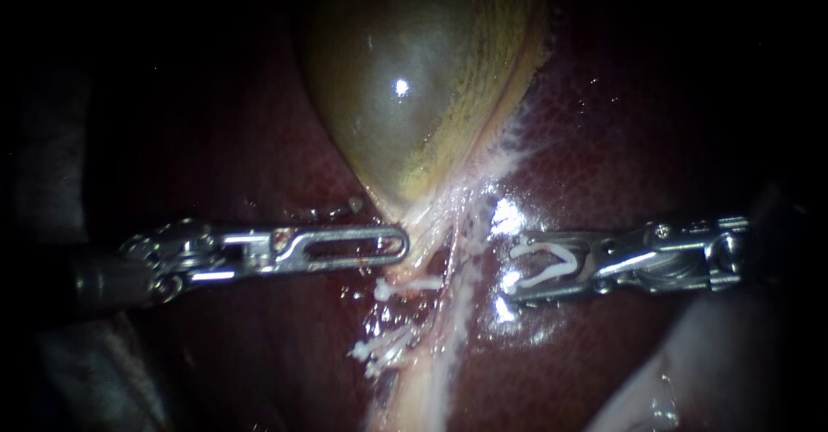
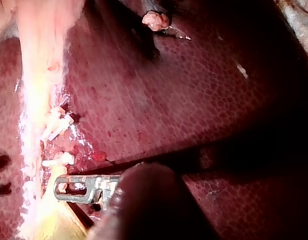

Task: Clipping first clip right tube

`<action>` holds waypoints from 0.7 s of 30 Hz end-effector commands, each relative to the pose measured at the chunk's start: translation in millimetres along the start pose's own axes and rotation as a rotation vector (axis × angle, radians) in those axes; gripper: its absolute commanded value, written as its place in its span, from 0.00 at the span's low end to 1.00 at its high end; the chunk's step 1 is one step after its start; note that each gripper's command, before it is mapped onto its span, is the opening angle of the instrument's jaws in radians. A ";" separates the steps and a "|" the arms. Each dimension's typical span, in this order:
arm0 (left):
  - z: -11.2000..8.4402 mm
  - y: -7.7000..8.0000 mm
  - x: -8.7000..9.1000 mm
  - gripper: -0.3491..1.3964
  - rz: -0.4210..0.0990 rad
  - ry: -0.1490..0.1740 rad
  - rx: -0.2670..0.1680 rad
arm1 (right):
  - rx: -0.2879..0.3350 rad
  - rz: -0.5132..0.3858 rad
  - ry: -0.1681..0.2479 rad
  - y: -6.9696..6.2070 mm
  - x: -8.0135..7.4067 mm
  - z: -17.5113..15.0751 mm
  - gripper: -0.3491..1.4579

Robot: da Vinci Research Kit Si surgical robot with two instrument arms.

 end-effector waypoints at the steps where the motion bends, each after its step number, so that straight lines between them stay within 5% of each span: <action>1: 0.0 0.0 0.0 0.00 0.000 0.000 0.000 | 0.000 0.000 0.000 0.0 0.0 0.0 0.52; 14: -0.6 0.2 0.2 0.00 -0.002 -0.003 -0.002 | 0.028 0.235 0.004 -1.3 0.0 0.2 0.52; 21: -2.2 0.8 0.8 0.00 -0.007 -0.012 -0.009 | 0.035 0.359 -0.045 -2.5 0.1 0.7 0.52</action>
